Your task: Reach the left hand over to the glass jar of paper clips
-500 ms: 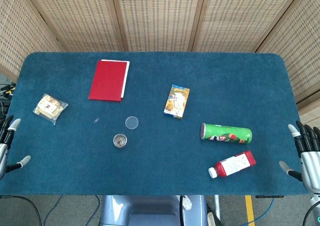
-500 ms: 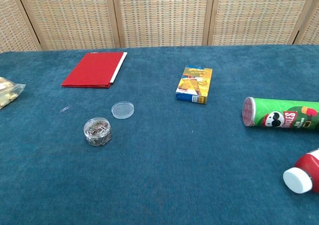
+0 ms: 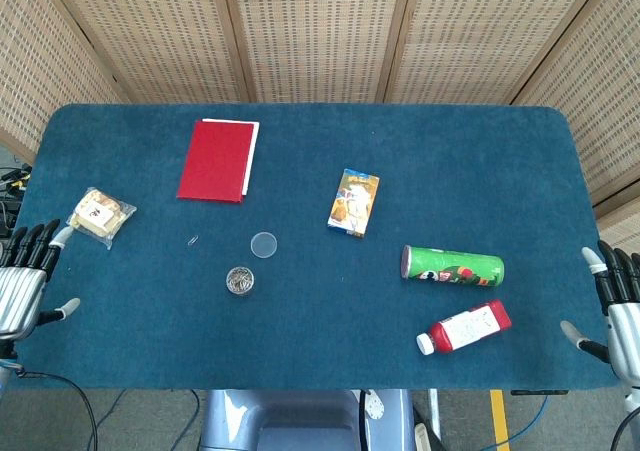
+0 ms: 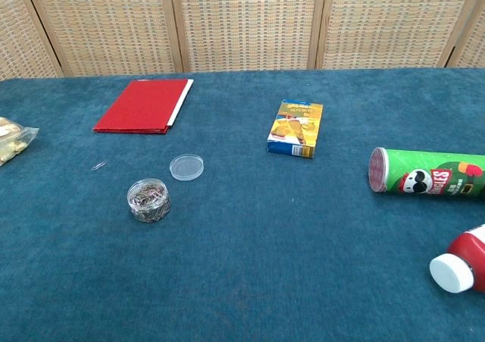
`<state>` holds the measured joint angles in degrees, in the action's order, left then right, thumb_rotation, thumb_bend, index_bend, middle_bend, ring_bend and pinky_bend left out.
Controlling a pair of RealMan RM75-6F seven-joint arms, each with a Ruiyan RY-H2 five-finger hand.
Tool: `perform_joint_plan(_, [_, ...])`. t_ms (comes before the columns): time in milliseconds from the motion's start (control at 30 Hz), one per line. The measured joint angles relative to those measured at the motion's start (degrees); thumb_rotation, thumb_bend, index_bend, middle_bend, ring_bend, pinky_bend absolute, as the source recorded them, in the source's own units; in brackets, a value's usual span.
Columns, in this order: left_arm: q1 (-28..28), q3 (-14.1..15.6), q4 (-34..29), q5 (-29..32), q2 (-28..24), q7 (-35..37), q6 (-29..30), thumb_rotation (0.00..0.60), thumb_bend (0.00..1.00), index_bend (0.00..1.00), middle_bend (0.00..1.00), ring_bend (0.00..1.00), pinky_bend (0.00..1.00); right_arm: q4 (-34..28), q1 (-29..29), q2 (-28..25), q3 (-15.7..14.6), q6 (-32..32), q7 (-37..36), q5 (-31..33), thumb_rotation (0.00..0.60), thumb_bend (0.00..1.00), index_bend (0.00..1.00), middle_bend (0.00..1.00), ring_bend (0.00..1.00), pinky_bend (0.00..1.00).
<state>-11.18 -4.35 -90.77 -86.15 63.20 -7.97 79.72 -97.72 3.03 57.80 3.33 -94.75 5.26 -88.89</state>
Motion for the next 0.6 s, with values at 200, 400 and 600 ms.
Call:
perform_joint_plan(200, [-9.77,-1.43,10.15,-1.47,2.86,3.14,-12.56,0.6,0.0,0.09,0.0,0.0,0.0,-0.49,0.33,0.29,0.97,0.43,1.16,0.63,0.6,0.0,0.0,0.0,0.0,0.0])
perform_joint_plan(400, [-18.35,-1.7,25.8,-2.19,10.94,6.61,-23.23,0.6,0.06,0.2,0.0,0.0,0.0,0.8,1.17,1.92,2.18,1.74,2.52,2.12,0.6,0.0,0.0,0.0,0.0,0.0])
perform_joint_plan(600, [-24.84,-0.56,42.36,-3.71,21.98,14.71,-28.52,0.6,0.13,0.28,0.0,0.0,0.0,2.71,1.88,3.8,3.46,3.13,4.26,4.32,0.6,0.0,0.0,0.0,0.0,0.0])
